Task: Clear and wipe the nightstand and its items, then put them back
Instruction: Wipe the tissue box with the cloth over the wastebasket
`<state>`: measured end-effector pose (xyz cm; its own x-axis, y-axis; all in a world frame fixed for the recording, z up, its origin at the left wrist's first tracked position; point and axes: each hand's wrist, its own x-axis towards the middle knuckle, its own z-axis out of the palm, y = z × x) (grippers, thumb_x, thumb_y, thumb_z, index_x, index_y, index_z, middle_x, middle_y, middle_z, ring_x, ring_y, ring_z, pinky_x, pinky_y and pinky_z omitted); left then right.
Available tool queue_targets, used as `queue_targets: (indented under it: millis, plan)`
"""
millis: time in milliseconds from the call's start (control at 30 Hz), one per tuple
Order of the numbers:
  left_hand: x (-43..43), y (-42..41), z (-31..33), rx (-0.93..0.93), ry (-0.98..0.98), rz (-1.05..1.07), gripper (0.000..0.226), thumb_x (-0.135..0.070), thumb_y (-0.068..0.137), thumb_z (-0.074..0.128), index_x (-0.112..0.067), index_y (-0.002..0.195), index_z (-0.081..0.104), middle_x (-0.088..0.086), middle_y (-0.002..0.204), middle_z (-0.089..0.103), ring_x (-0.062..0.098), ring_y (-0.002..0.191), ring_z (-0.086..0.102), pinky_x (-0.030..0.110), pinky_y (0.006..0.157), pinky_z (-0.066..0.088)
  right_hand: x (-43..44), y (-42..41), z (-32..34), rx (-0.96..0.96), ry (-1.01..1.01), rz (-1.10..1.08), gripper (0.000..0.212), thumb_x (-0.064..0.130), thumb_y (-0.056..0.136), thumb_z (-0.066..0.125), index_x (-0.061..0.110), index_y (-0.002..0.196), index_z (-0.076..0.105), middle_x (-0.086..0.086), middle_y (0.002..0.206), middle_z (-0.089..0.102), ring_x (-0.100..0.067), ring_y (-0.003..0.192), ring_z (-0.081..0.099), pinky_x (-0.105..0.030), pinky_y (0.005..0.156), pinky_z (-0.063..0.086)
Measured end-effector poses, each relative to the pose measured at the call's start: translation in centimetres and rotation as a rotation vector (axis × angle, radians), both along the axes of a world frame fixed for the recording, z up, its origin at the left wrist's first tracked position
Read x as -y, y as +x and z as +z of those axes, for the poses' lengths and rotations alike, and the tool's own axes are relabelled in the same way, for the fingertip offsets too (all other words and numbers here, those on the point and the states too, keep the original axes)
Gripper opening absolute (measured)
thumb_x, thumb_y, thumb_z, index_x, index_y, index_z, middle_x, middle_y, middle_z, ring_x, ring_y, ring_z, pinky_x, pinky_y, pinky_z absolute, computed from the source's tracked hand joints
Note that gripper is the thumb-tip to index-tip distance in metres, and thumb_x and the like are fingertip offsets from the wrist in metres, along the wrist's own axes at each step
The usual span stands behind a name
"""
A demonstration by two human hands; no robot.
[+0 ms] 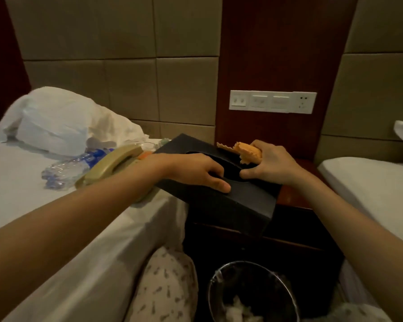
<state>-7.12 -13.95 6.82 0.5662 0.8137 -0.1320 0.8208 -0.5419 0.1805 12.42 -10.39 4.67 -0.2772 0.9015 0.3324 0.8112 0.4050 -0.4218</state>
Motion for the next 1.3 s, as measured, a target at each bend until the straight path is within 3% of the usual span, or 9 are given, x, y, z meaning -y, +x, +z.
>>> queue_targets:
  millis: [167, 400, 533, 633, 767, 833, 900, 1100, 1300]
  plan:
    - [-2.2, 3.3, -2.1, -0.087, 0.25, -0.082, 0.047, -0.057, 0.088, 0.044, -0.012, 0.094, 0.055, -0.007, 0.073, 0.044, 0.011, 0.065, 0.042, 0.026, 0.055, 0.029, 0.2, 4.7, -1.1, -0.273, 0.006, 0.037, 0.024, 0.035, 0.082, 0.069, 0.027, 0.098, 0.054, 0.006, 0.081, 0.06, -0.012, 0.065, 0.06, -0.016, 0.048, 0.045]
    - [-3.6, 9.1, -5.2, 0.397, 0.16, 0.117, 0.048, -0.055, 0.09, 0.045, -0.01, 0.076, 0.048, 0.004, 0.063, 0.04, 0.017, 0.054, 0.039, 0.029, 0.053, 0.026, 1.5, 8.5, -3.4, -0.645, 0.397, -0.352, 0.012, 0.032, 0.091, 0.058, 0.021, 0.095, 0.055, 0.008, 0.077, 0.055, -0.004, 0.063, 0.047, 0.0, 0.05, 0.033]
    - [-3.8, 12.0, -6.4, 0.46, 0.136, 0.246, 0.051, -0.056, 0.089, 0.046, -0.015, 0.062, 0.034, 0.0, 0.054, 0.03, 0.015, 0.046, 0.031, 0.029, 0.05, 0.022, 1.1, 9.5, -5.1, -0.383, 0.436, -0.383, 0.027, 0.03, 0.086, 0.055, 0.013, 0.106, 0.062, -0.004, 0.094, 0.062, -0.02, 0.082, 0.05, -0.017, 0.063, 0.033]
    - [-3.7, 12.1, -7.0, 0.551, -0.124, 0.274, 0.043, -0.052, 0.087, 0.054, -0.012, 0.072, 0.05, 0.0, 0.06, 0.038, 0.015, 0.05, 0.04, 0.027, 0.05, 0.025, 0.3, 10.3, -6.6, -0.13, 0.476, -0.425, 0.028, 0.026, 0.089, 0.057, 0.014, 0.114, 0.062, -0.01, 0.11, 0.063, -0.03, 0.096, 0.053, -0.029, 0.074, 0.033]
    - [-2.8, 12.2, -8.6, 0.634, -0.442, 0.286, 0.057, -0.043, 0.082, 0.066, -0.003, 0.121, 0.056, 0.009, 0.12, 0.06, 0.023, 0.112, 0.055, 0.029, 0.087, 0.043, 0.1, 10.5, -7.7, -0.046, 0.436, -0.436, 0.028, 0.019, 0.088, 0.06, 0.014, 0.116, 0.06, -0.011, 0.112, 0.062, -0.031, 0.098, 0.051, -0.033, 0.075, 0.034]
    - [-2.3, 12.6, -9.7, 0.671, -0.468, 0.3, 0.043, -0.038, 0.081, 0.07, -0.004, 0.105, 0.061, 0.02, 0.111, 0.057, 0.02, 0.099, 0.058, 0.032, 0.088, 0.044, 0.3, 10.1, -8.5, 0.059, 0.433, -0.406, 0.03, 0.009, 0.081, 0.062, 0.01, 0.112, 0.062, -0.015, 0.106, 0.062, -0.038, 0.094, 0.052, -0.039, 0.073, 0.039]
    - [-2.1, 12.8, -10.7, 0.71, -0.47, 0.321, 0.027, -0.036, 0.081, 0.069, -0.015, 0.079, 0.054, 0.002, 0.084, 0.052, 0.01, 0.075, 0.049, 0.026, 0.07, 0.039, 0.6, 9.4, -9.5, 0.118, 0.446, -0.334, 0.035, 0.003, 0.067, 0.064, 0.007, 0.102, 0.066, -0.016, 0.096, 0.064, -0.041, 0.083, 0.055, -0.043, 0.066, 0.043]
    - [-1.8, 13.1, -12.7, 1.012, -0.48, 0.47, 0.01, -0.019, 0.089, 0.062, -0.013, 0.085, 0.055, 0.007, 0.095, 0.056, 0.013, 0.079, 0.051, 0.024, 0.067, 0.041, 1.5, 6.4, -12.4, -0.041, 0.367, -0.239, 0.035, 0.006, 0.078, 0.064, 0.011, 0.112, 0.066, -0.009, 0.108, 0.061, -0.031, 0.093, 0.048, -0.031, 0.071, 0.035]
    - [-1.4, 12.6, -13.5, 1.503, -0.728, 0.576, 0.027, -0.026, 0.096, 0.04, -0.018, 0.075, 0.055, -0.002, 0.064, 0.045, 0.009, 0.056, 0.039, 0.021, 0.055, 0.03, 1.6, 4.8, -13.1, -0.143, 0.428, -0.201, 0.033, 0.013, 0.074, 0.059, 0.008, 0.105, 0.069, -0.012, 0.112, 0.062, -0.032, 0.093, 0.051, -0.027, 0.075, 0.032]
